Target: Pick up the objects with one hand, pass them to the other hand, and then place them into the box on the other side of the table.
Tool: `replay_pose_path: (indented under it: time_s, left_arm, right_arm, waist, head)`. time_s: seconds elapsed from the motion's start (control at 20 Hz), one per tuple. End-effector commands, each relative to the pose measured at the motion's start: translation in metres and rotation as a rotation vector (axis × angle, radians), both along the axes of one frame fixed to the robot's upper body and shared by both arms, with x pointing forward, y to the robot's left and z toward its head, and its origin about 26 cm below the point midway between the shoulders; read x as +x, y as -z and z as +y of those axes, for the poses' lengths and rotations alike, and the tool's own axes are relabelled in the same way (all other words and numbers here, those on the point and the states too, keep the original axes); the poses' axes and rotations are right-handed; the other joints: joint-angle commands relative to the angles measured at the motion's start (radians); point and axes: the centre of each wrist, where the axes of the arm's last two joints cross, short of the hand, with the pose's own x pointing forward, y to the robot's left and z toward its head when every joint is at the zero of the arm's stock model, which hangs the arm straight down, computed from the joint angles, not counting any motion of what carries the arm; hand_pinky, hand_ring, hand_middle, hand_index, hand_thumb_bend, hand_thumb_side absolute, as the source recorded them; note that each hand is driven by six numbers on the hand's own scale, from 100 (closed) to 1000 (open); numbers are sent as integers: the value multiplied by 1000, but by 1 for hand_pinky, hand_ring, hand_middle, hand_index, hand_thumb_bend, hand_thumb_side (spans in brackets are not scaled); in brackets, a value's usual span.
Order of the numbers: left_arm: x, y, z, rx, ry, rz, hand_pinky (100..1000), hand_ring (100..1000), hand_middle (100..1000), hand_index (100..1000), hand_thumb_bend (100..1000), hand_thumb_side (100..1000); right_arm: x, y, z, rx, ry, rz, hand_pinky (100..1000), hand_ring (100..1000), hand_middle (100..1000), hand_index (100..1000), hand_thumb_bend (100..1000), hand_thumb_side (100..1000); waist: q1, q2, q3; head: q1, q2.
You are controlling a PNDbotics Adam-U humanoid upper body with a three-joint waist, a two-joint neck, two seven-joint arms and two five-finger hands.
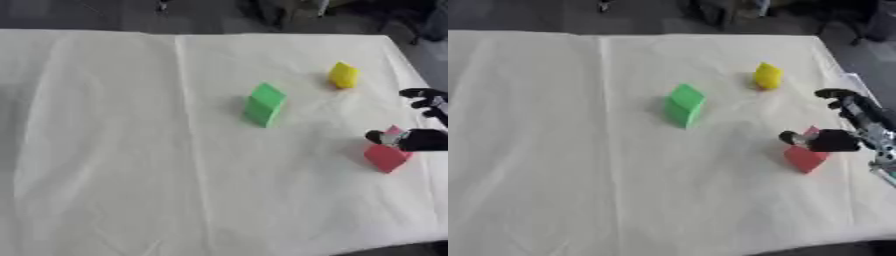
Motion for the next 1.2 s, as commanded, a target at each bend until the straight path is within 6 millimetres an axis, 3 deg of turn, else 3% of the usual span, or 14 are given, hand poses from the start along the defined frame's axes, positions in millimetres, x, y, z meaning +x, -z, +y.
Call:
replay_pose_path:
  time_s: [0.05, 0.2, 0.25, 0.3, 0.35, 0.45, 0.5, 0.7, 1.2]
  left_arm:
    - [0, -8, 5, 28, -8, -28, 836, 365, 726, 834, 800, 578]
    - [0, -8, 4, 30, -6, -26, 836, 364, 725, 834, 798, 577]
    - [0, -9, 4, 31, -5, -26, 836, 363, 724, 833, 797, 577]
    - [1, -9, 4, 31, -4, -28, 836, 363, 724, 833, 797, 577]
    - [1, -10, 4, 33, -2, -30, 836, 362, 724, 833, 796, 577]
    - [1, -10, 3, 34, 2, -32, 836, 362, 723, 832, 796, 576]
    - [1, -11, 3, 35, 2, -32, 836, 360, 722, 832, 798, 576]
    - [2, -11, 3, 34, 4, -35, 836, 358, 720, 831, 798, 575]
    - [3, -13, 2, 30, 7, -46, 837, 355, 718, 830, 798, 575]
  right_arm:
    - [-1, -11, -3, -35, 9, 8, 869, 891, 895, 899, 734, 309]
    - [-1, -12, -3, -54, 27, 18, 869, 891, 893, 898, 769, 282]
    - [0, -12, -3, -56, 26, 26, 869, 892, 892, 898, 745, 180]
    - [0, -11, -3, -54, 23, 35, 869, 892, 892, 898, 745, 180]
    - [-1, -10, -2, -50, 19, 50, 870, 893, 890, 895, 669, 100]
    - [-2, -7, -2, -44, 19, 81, 869, 893, 888, 892, 612, 100]
    - [-3, -6, -3, -42, 23, 91, 869, 893, 887, 890, 542, 100]
    - [-7, -1, -3, -42, 75, 126, 868, 893, 884, 885, 499, 100]
    - [-12, 6, -4, -29, 169, 159, 863, 886, 880, 879, 489, 100]
  waist:
    - [1, -10, 0]
    - [1, -9, 0]
    - [1, -9, 0]
    - [1, -9, 1]
    - [-1, -8, 4]
    - [-5, -5, 11]
    - [-7, -4, 14]
    - [-12, 2, 23]
    - [-13, 10, 33]
  head:
    - [-5, -9]
    - [-9, -10]
    - [-10, -10]
    - [-12, -10]
    - [-16, -10]
    - [-21, -9]
    - [-24, -9]
    - [-31, -9]
    - [-42, -14]
